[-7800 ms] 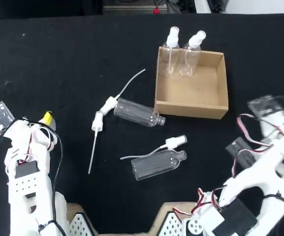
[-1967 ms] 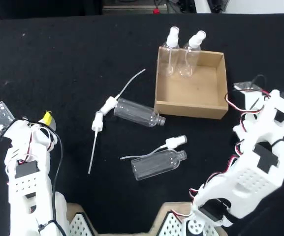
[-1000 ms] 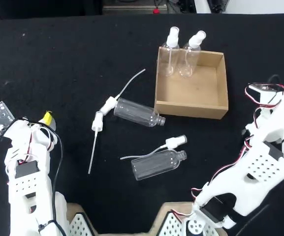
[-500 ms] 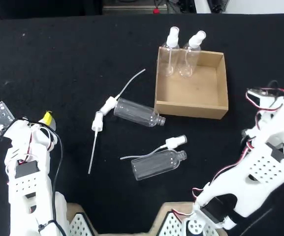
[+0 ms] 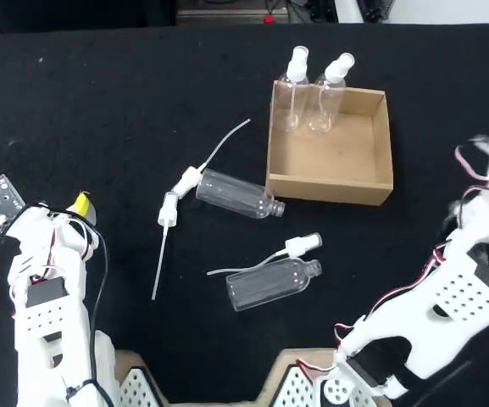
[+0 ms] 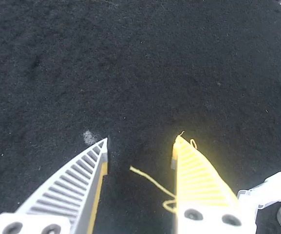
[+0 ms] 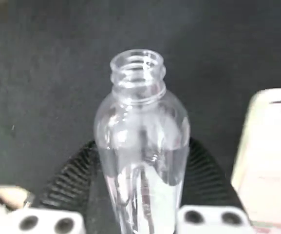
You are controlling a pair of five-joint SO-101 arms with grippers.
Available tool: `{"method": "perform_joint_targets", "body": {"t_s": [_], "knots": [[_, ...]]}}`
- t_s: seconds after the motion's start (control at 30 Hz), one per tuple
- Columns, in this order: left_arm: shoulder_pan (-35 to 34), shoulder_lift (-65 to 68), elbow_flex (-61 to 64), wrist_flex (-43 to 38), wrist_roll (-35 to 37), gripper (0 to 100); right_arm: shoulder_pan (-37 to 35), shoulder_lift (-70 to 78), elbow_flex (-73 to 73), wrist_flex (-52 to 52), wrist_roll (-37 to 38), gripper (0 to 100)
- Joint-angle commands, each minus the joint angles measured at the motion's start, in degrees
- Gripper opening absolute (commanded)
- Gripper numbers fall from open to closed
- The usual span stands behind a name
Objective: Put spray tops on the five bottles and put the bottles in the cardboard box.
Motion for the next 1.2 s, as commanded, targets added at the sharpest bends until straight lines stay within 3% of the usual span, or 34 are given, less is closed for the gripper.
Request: {"method": "perform_joint_targets", "body": {"t_s": [0.0, 0.17, 0.3, 0.63, 0.83, 0.97, 1.17], "knots": [[0.1, -0.4, -2.2, -1.3, 0.4, 21, -0.5, -4.9, -7.2, 2.0, -8.4, 10.0], [0.1, -0.4, -2.2, -1.3, 0.4, 21, -2.5, -13.1, 0.7, 0.6, -13.9, 10.2], [0.1, -0.4, -2.2, -1.3, 0.4, 21, -3.5, -22.9, 13.7, -7.7, -17.2, 10.2], [0.1, -0.4, -2.2, -1.3, 0.4, 21, -3.9, -54.2, 62.3, -51.2, -23.4, 10.1], [0.1, -0.4, -2.2, -1.3, 0.4, 21, -7.4, -64.3, 84.0, -76.2, -28.7, 10.0], [0.1, -0.4, -2.2, -1.3, 0.4, 21, -7.2, -67.8, 94.5, -94.1, -31.6, 10.0], [0.1, -0.4, -2.2, -1.3, 0.4, 21, -7.3, -68.8, 98.3, -103.2, -31.8, 10.0]]}}
